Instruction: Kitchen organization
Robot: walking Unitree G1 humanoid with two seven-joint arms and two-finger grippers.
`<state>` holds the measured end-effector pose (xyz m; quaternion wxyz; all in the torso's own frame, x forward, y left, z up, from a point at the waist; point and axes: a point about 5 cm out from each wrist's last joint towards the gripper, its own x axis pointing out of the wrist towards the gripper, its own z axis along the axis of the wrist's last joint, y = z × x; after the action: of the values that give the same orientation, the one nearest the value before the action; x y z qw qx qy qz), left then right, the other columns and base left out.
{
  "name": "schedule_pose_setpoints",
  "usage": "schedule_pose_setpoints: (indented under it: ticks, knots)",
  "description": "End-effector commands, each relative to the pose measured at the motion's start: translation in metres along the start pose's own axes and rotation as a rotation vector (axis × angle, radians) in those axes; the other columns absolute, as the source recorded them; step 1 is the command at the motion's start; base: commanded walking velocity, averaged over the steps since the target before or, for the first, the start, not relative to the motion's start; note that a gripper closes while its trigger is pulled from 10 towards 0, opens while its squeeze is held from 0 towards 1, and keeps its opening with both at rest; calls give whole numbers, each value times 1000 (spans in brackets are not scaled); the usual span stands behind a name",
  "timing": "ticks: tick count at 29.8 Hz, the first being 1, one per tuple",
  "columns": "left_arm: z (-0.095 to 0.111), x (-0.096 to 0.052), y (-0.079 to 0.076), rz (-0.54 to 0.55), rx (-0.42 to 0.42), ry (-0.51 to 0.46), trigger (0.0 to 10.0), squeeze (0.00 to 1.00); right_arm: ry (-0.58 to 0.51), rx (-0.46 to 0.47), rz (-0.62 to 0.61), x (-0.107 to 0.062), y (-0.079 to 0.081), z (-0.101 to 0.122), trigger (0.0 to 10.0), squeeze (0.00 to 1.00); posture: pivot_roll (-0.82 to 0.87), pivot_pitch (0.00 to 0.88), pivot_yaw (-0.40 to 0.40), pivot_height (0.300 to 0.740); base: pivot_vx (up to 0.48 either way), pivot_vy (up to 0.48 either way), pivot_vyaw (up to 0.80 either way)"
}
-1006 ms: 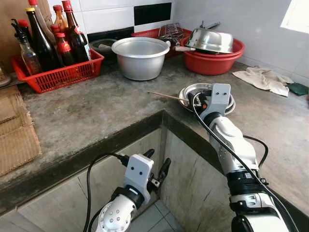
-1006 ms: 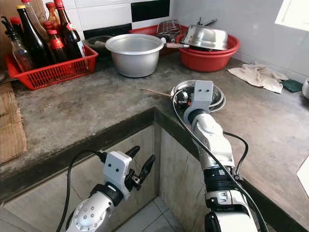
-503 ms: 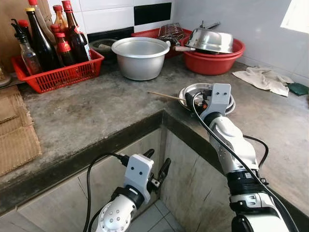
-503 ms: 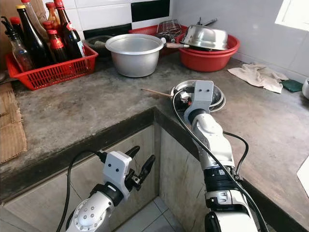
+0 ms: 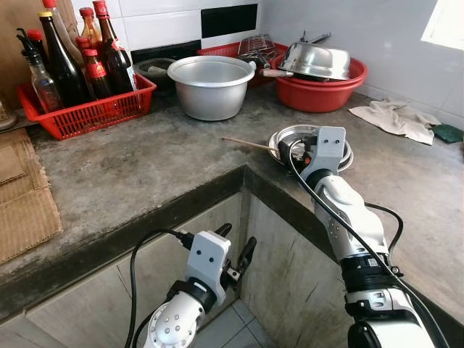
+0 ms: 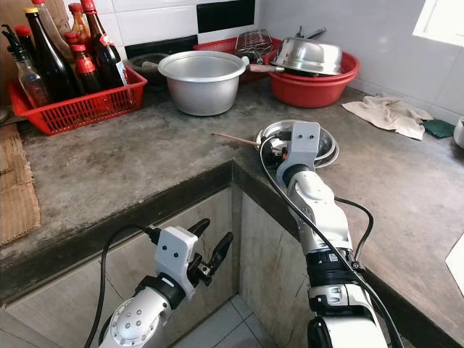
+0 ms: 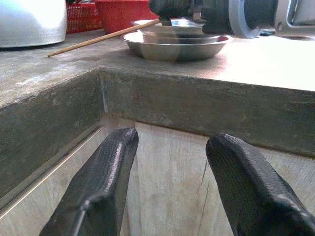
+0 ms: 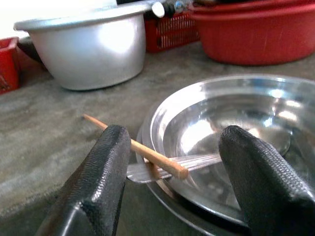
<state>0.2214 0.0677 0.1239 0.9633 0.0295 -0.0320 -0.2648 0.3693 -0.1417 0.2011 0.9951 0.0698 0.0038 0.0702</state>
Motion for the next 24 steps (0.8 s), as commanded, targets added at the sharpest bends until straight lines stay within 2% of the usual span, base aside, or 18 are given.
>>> schedule_pose_setpoints:
  ticks: [1,8,9,24]
  knots:
    - [1,1,-1,-3,3,2,10000,0,10,-6,6,3,1,3,10000,0,51,28,-63,740,0,0,0]
    - [1,1,-1,-3,2,3,10000,0,18,-12,8,3,1,3,10000,0,53,25,-66,740,0,0,0]
    - [1,1,-1,-2,2,3,10000,0,17,-12,9,4,1,3,0,0,52,23,-65,740,0,0,0]
    - [0,1,-2,-6,1,5,10000,0,7,-11,-7,5,-2,5,0,0,52,15,-63,740,0,0,0]
